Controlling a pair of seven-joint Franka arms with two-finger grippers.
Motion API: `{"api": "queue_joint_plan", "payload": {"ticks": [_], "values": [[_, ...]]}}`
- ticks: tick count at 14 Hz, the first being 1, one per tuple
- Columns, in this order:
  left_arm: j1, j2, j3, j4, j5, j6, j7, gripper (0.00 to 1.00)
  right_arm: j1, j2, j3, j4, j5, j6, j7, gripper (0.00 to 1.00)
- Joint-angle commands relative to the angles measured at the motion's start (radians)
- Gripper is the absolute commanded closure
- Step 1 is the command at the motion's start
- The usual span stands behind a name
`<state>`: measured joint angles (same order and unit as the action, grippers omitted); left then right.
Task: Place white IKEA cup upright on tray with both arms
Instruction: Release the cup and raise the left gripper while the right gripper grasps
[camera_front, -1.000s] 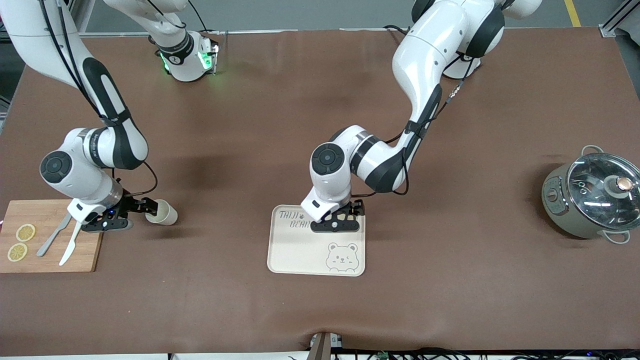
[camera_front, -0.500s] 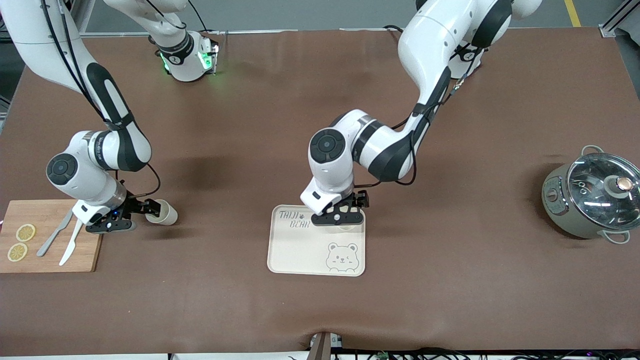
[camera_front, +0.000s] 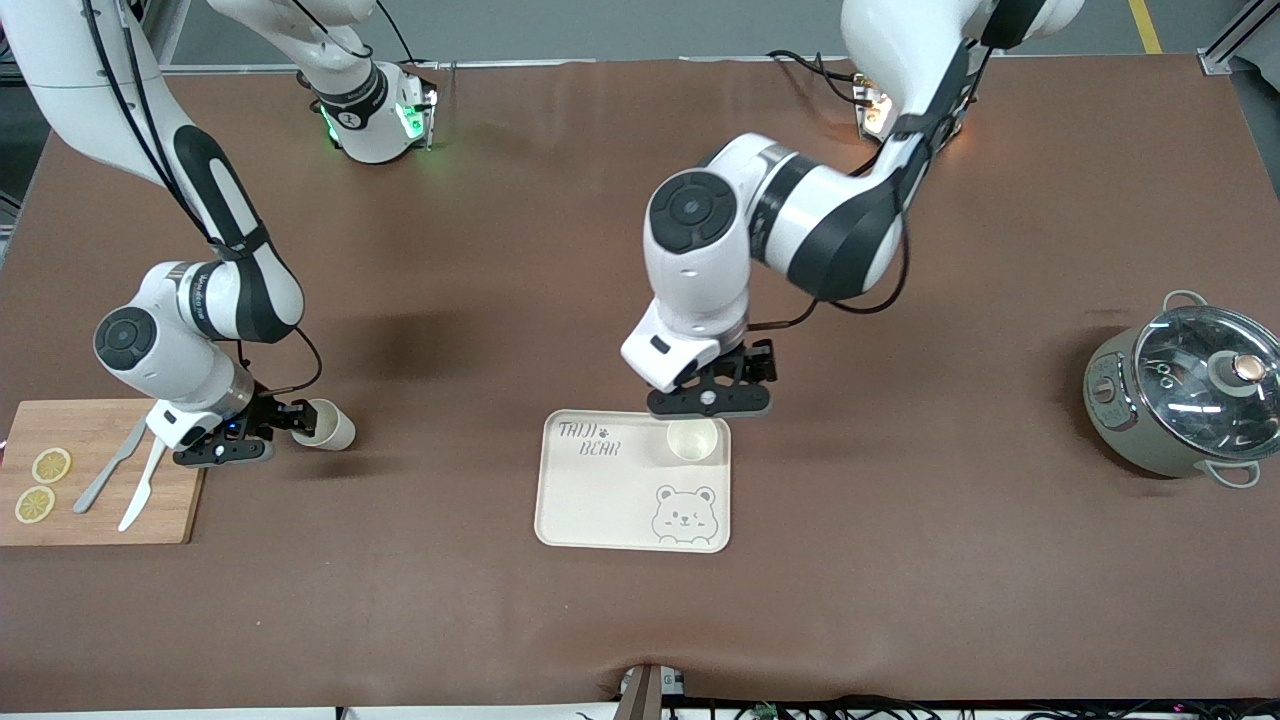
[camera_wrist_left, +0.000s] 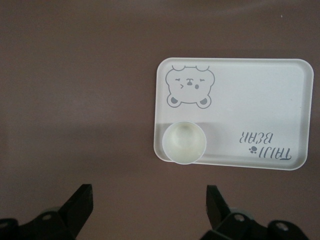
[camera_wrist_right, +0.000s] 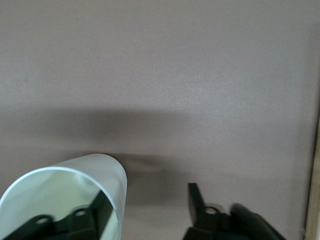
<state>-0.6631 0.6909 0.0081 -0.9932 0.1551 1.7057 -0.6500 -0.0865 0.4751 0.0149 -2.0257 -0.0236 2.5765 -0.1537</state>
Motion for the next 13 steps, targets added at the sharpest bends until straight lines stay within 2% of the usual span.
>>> {"api": "queue_joint_plan", "payload": {"ticks": [1, 6, 11, 13], "values": [[0.055, -0.073, 0.006, -0.019, -0.014, -0.075, 0.123, 0.0, -0.006, -0.001, 0.007, -0.001, -0.009, 0.005, -0.01, 0.65], [0.203, -0.157, 0.004, -0.019, -0.038, -0.156, 0.366, 0.0, -0.006, -0.003, 0.007, -0.001, -0.009, -0.004, -0.007, 1.0], [0.364, -0.189, 0.003, -0.021, -0.045, -0.169, 0.614, 0.0, -0.001, -0.004, 0.008, -0.002, -0.009, -0.006, -0.003, 1.0], [0.454, -0.197, 0.004, -0.022, -0.098, -0.169, 0.682, 0.0, -0.001, -0.004, 0.008, -0.001, -0.009, -0.006, -0.003, 1.0]]}}
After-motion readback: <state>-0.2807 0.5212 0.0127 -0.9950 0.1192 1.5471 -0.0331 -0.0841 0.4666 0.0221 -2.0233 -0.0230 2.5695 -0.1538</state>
